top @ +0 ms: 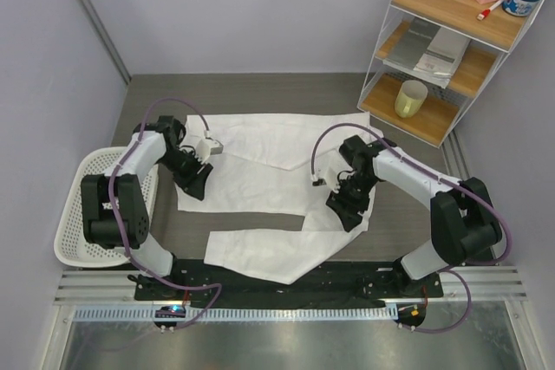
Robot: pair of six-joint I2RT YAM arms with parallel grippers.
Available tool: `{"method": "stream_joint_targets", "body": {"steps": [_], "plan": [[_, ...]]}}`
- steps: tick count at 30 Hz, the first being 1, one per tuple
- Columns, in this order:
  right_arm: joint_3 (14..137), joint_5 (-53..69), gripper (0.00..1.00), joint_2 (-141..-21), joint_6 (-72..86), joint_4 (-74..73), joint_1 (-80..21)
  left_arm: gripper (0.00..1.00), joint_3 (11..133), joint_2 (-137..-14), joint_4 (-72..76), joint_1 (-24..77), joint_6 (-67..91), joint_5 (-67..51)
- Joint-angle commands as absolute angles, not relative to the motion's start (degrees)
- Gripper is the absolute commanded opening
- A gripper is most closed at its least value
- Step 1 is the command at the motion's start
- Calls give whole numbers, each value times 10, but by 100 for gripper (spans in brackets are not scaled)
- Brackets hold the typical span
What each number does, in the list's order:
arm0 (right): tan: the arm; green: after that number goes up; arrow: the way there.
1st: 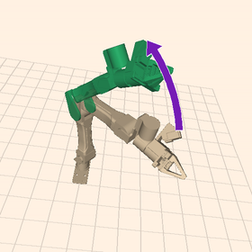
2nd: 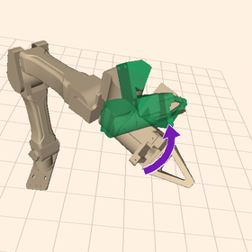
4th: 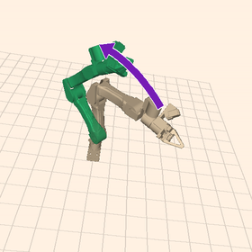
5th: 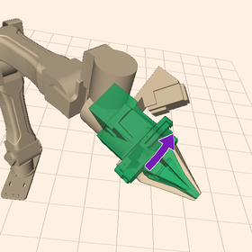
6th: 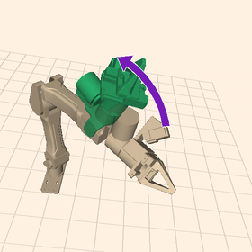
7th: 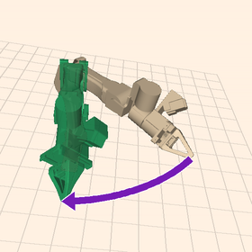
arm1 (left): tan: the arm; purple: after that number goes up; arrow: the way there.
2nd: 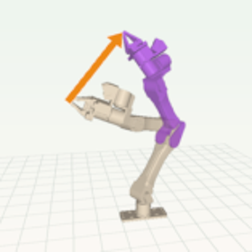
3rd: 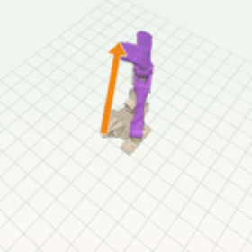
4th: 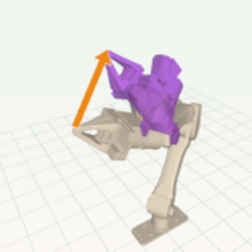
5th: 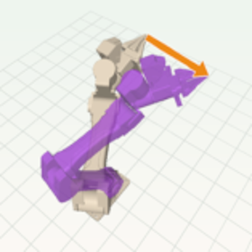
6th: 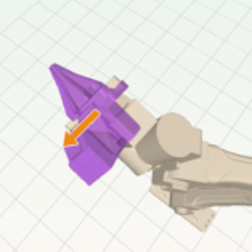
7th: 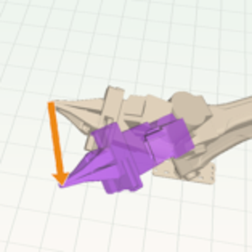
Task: Fold and stack the long sleeve shirts
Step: Fold the shirt
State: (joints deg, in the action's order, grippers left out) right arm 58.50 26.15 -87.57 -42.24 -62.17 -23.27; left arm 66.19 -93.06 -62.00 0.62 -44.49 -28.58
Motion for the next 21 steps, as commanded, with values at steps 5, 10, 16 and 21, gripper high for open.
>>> {"method": "stream_joint_targets", "body": {"steps": [5,10,16,21], "plan": [[528,232,59,-843,-425,-573,-275,46,630,-915,-613,3,-510,-243],[510,227,57,-850,-422,-548,-281,46,624,-917,-603,3,-525,-226],[504,234,28,-849,-423,-550,-294,45,633,-904,-686,5,-562,-335],[502,221,11,-844,-413,-541,-297,47,564,-847,-710,74,-576,-363]]}}
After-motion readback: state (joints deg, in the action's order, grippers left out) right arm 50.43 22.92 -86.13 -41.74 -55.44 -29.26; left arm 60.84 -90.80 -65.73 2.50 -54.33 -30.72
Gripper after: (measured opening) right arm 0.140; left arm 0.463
